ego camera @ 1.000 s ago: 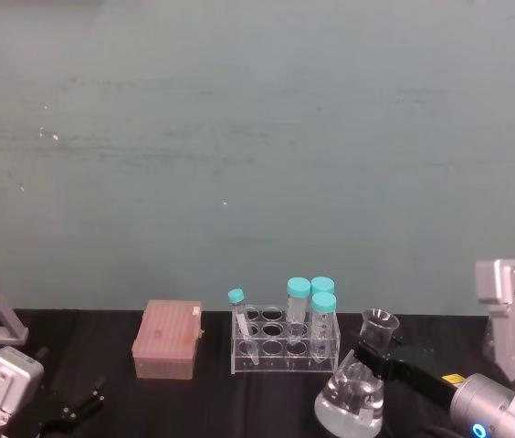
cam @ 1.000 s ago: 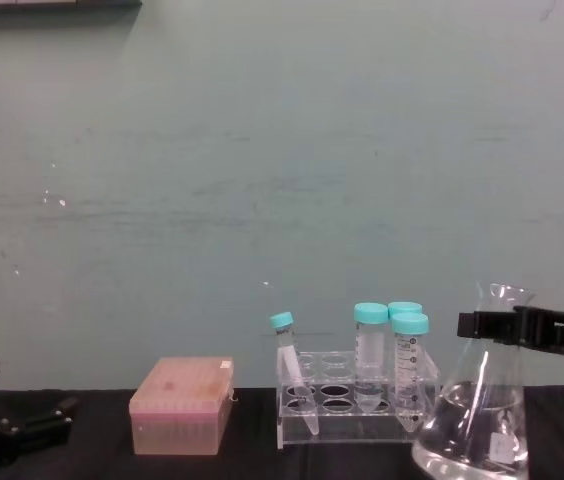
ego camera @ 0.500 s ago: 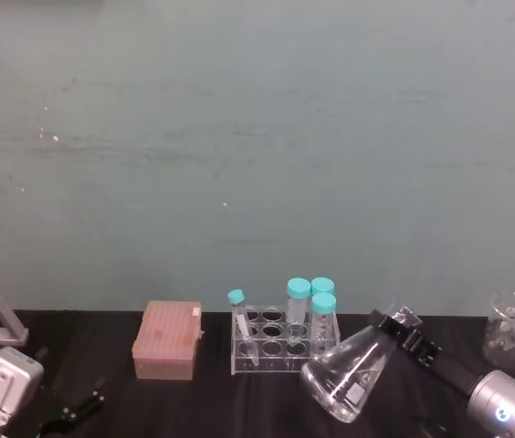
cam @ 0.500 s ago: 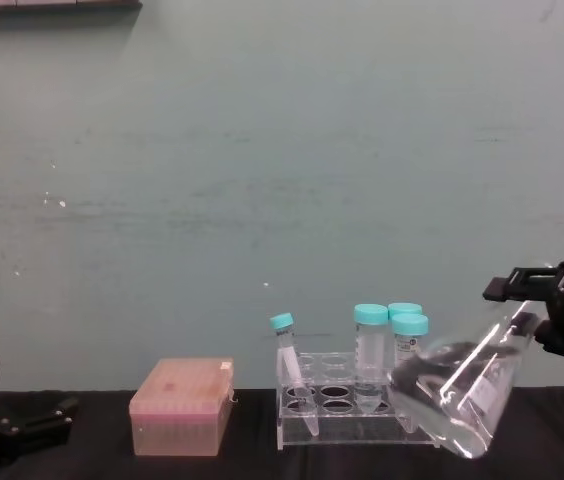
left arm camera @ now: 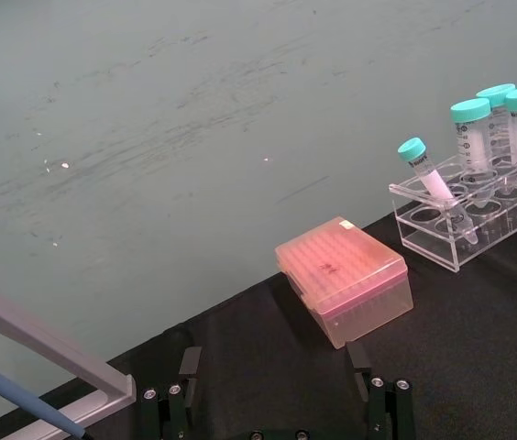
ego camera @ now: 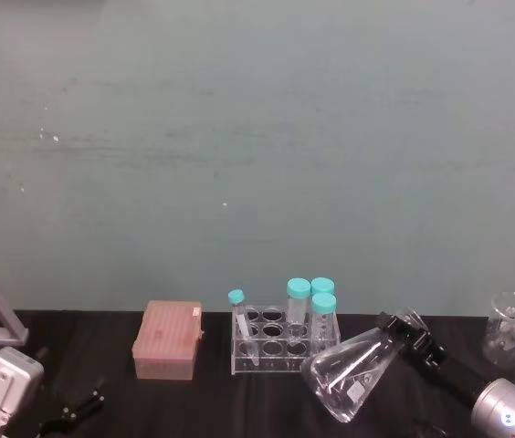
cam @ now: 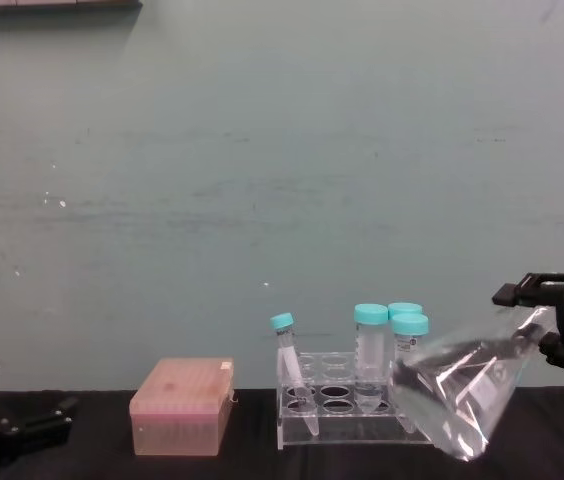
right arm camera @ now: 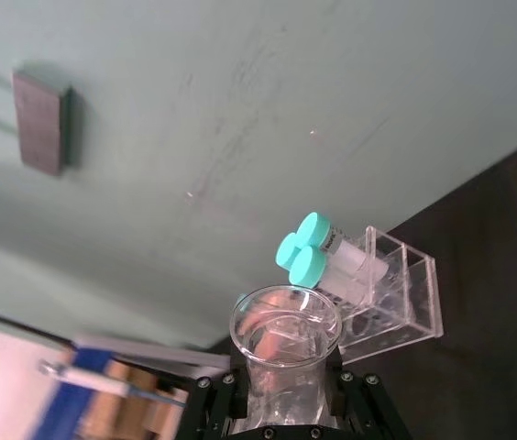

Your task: Pick up the beaker with the right gripper, shake it three times, and then put it down.

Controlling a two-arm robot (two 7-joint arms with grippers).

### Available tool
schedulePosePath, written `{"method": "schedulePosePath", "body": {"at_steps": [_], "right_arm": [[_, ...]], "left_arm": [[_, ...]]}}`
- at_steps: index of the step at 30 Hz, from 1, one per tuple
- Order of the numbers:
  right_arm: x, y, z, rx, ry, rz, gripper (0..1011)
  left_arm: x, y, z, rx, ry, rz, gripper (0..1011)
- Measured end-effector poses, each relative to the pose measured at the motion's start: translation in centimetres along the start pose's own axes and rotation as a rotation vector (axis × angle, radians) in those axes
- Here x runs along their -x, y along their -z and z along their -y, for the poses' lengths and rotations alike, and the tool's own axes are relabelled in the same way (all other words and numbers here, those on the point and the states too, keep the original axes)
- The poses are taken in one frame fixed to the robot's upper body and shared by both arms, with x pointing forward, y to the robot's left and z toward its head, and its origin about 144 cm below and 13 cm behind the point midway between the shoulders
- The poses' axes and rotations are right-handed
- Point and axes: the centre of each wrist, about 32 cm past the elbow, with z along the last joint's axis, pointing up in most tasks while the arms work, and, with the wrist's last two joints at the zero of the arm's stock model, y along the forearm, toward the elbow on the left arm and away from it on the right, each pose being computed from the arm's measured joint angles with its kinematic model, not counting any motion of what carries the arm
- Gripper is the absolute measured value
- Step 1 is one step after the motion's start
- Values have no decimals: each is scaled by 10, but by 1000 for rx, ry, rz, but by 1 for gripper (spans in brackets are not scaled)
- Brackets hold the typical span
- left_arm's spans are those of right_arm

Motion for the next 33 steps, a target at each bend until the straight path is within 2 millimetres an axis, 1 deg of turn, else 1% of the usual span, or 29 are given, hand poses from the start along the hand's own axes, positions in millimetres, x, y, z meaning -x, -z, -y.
{"method": "schedulePosePath", "body": {"at_steps": [1, 2, 3, 4, 5, 6, 7, 8, 9, 10, 12, 13, 14, 16, 18, 19, 21, 22, 28, 31, 33], "right_arm": [[1, 0, 0, 1, 4, 27, 453], [4, 0, -1, -1, 12, 154, 453], [4, 0, -1, -1, 12, 154, 453], [6, 1, -1, -15, 14, 284, 453], [7, 1, -1, -22, 14, 343, 453], [10, 2, -1, -41, 12, 504, 453], [10, 2, -1, -41, 12, 504, 453], [10, 4, 0, -75, 3, 683, 453], [11, 5, 1, -84, -2, 759, 453], [10, 7, 1, -117, -18, 941, 453], [9, 9, 2, -137, -34, 1094, 453], [8, 10, 3, -154, -49, 1235, 453], [8, 10, 3, -154, -49, 1235, 453], [5, 11, 4, -165, -74, 1456, 453], [4, 11, 4, -163, -87, 1549, 453], [3, 11, 4, -152, -101, 1642, 453], [2, 11, 4, -139, -112, 1720, 453], [1, 11, 3, -124, -125, 1810, 453], [-1, 8, 1, -105, -142, 2001, 453], [0, 8, 0, -104, -142, 2019, 453], [1, 7, -1, -107, -143, 1994, 453]], "left_arm": [[0, 0, 0, 0, 0, 0, 1000], [0, 0, 0, 0, 0, 0, 1000], [0, 0, 0, 0, 0, 0, 1000], [0, 0, 0, 0, 0, 0, 1000], [0, 0, 0, 0, 0, 0, 1000], [0, 0, 0, 0, 0, 0, 1000], [0, 0, 0, 0, 0, 0, 1000], [0, 0, 0, 0, 0, 0, 1000], [0, 0, 0, 0, 0, 0, 1000], [0, 0, 0, 0, 0, 0, 1000], [0, 0, 0, 0, 0, 0, 1000], [0, 0, 0, 0, 0, 0, 1000], [0, 0, 0, 0, 0, 0, 1000], [0, 0, 0, 0, 0, 0, 1000], [0, 0, 0, 0, 0, 0, 1000], [0, 0, 0, 0, 0, 0, 1000], [0, 0, 0, 0, 0, 0, 1000], [0, 0, 0, 0, 0, 0, 1000], [0, 0, 0, 0, 0, 0, 1000], [0, 0, 0, 0, 0, 0, 1000], [0, 0, 0, 0, 0, 0, 1000]]}}
